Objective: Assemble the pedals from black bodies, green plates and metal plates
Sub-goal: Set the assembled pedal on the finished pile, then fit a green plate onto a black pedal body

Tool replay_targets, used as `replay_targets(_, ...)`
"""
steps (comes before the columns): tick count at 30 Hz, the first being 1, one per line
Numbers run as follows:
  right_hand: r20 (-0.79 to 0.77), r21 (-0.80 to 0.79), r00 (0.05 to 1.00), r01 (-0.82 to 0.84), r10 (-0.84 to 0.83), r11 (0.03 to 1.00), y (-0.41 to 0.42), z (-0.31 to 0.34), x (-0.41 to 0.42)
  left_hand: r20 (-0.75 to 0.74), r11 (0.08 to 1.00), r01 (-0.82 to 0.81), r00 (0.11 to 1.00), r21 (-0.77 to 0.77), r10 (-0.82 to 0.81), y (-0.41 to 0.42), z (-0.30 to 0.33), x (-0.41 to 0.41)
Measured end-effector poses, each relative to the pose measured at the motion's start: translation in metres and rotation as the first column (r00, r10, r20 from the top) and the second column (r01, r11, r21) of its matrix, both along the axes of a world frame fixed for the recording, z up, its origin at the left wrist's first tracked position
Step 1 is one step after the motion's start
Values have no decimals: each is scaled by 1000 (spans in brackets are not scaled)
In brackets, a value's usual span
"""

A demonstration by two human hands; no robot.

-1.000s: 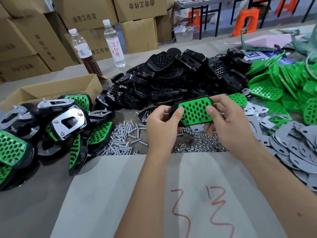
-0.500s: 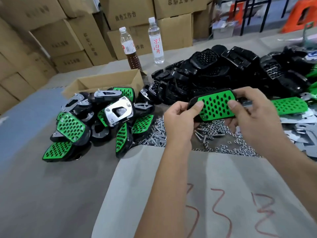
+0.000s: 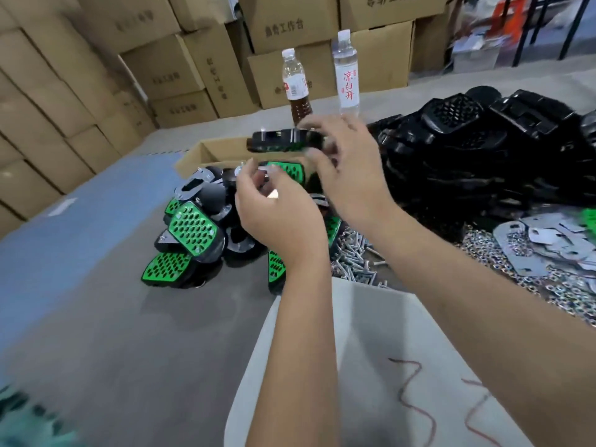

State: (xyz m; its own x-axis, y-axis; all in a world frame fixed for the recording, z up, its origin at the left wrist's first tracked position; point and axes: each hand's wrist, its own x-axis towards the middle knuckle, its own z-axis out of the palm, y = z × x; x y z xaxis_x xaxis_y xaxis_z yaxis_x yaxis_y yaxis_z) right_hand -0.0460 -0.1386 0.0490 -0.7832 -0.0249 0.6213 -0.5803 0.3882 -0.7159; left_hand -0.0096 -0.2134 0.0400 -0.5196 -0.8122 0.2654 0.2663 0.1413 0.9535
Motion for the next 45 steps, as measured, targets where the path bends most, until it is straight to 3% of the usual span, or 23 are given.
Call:
replay_targets(2, 144, 315, 986, -131, 89, 940, -21, 5, -13, 13, 997, -23, 1000, 69, 22, -6, -4, 0)
replay_targets(3, 253, 399, 959, -224, 128, 889, -28, 5, -15, 39, 996, -23, 999, 85, 20, -8, -8, -1)
replay_targets(6, 323, 363, 923, -325, 209, 873, -25, -1, -8, 130, 998, 8, 991, 66, -17, -12, -17, -1)
replay_targets(9, 255, 194, 963, -140, 88, 971, 6, -16, 0, 221, 998, -18, 975, -53, 29, -10, -24, 0)
replay_targets(11, 172, 274, 968, 131, -183, 953, 36, -31, 5, 235, 983, -68, 966, -172, 108, -4, -26, 3)
replay_targets(13, 110, 437, 892, 352, -438, 828, 73, -44, 13, 113, 962, -80, 987, -262, 113, 10, -25, 6)
replay_targets(14, 116, 530, 858, 373, -500, 762, 88, -50, 17, 37, 950, -69, 996, -305, 84, 18, -25, 9)
replay_targets(17, 223, 809, 817, 149, -531, 568, 118, -61, 27, -15, 931, 73, 996, -357, -84, 48, -26, 14)
replay_targets(19, 217, 855, 841, 82, -496, 512, 123, -67, 28, 53, 924, 241, 970, -297, -236, 65, -30, 13)
replay_targets(22, 202, 829, 854, 111, -479, 548, 127, -70, 28, 221, 881, 437, 891, -183, -396, 85, -45, 13)
replay_targets(26, 288, 685, 855, 130, -431, 717, 143, -71, 41, 392, 805, 561, 797, -194, -460, 89, -64, 9)
replay_targets(28, 253, 582, 891, 171, -376, 795, 156, -73, 54, 471, 694, 710, 655, -117, -591, 92, -66, 8)
replay_targets(31, 167, 424, 956, 151, -242, 893, 170, -69, 72, 389, 550, 832, 484, 74, -784, 104, -64, 13)
replay_targets(34, 110, 387, 964, 183, -242, 904, 187, -66, 82, 320, 562, 817, 501, 131, -804, 116, -64, 20)
replay_targets(36, 132, 329, 915, 323, -382, 887, 203, -69, 86, 289, 583, 795, 525, 168, -800, 122, -66, 23)
replay_targets(38, 186, 466, 824, 405, -535, 787, 217, -75, 87, 260, 607, 764, 553, 220, -791, 125, -67, 26)
replay_targets(41, 240, 700, 779, 275, -579, 659, 216, -87, 91, 186, 643, 704, 618, 303, -764, 126, -65, 27)
replay_targets(45, 239, 652, 776, 318, -584, 689, 217, -89, 94, 147, 626, 703, 618, 339, -773, 128, -65, 26)
